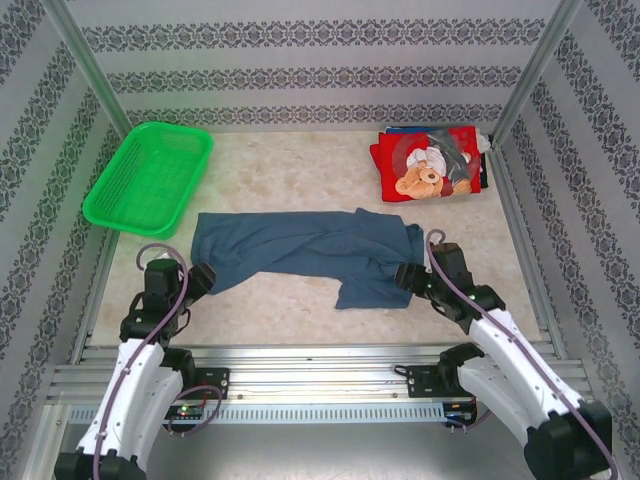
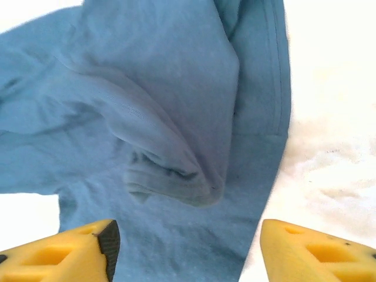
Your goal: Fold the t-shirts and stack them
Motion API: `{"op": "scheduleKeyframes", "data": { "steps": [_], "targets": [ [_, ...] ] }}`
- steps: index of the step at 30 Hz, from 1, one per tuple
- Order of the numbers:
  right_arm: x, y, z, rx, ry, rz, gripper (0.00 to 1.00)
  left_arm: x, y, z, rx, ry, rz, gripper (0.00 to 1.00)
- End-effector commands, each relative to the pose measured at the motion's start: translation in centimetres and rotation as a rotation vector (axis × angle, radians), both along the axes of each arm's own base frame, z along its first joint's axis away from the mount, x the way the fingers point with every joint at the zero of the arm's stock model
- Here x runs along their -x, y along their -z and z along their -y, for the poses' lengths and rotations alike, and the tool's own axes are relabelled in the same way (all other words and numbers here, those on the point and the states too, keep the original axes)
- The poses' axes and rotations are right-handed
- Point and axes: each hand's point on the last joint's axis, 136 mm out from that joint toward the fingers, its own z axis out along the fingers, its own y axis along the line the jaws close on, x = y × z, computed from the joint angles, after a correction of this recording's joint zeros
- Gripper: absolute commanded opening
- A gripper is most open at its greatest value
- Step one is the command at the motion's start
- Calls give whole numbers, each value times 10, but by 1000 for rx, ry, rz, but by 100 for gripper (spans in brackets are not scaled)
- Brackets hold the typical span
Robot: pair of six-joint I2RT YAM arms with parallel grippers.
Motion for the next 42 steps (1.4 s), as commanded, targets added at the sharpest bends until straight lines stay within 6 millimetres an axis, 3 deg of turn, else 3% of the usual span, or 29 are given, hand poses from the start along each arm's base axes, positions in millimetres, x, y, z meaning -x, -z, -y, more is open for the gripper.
{"op": "scheduleKeyframes", "data": {
  "steps": [1,3,5,7,10,12,15,19,22,25,27,29,31,34,37,42],
  "targets": [
    [-9,-29,0,-1,6,56,70,-11,-33,6,-5,43,109,77],
    [-20,-37,-6,-7,-20,52,70,-23,-42,16,22,99,150,78],
    [-38,-31,-15,-14,-64,-1,70,-35,-42,25,44,143,144,79],
    [-57,-21,-18,7,-79,-60,70,-44,-42,29,38,172,135,78],
    [-82,-7,-41,-17,-154,-89,65,-57,-49,36,14,213,172,79],
    [-88,14,-51,10,-183,-150,56,-61,-54,38,-6,232,185,79],
    [-80,41,-67,13,-219,-194,45,-62,-58,37,-32,236,191,79],
    [-50,68,-74,43,-258,-275,33,-61,-59,34,-51,228,198,79],
    [-23,72,-79,75,-294,-278,32,-60,-57,32,-57,218,197,79],
    [-10,79,-68,104,-283,-316,32,-60,-51,31,-64,214,186,79],
    [-17,69,-54,111,-248,-298,35,-60,-47,30,-68,213,177,79],
    [-35,40,-43,59,-197,-213,50,-59,-45,30,-77,218,168,80],
    [-54,8,-28,18,-144,-115,55,-59,-47,30,-89,227,166,81],
    [-75,-18,-9,3,-112,-72,59,-60,-51,30,-106,240,167,82],
    [-97,-22,3,-35,-103,-85,59,-63,-55,34,-106,264,175,83],
    [-130,-11,6,-59,-120,-104,56,-64,-56,36,-102,283,163,84]
  ]
}}
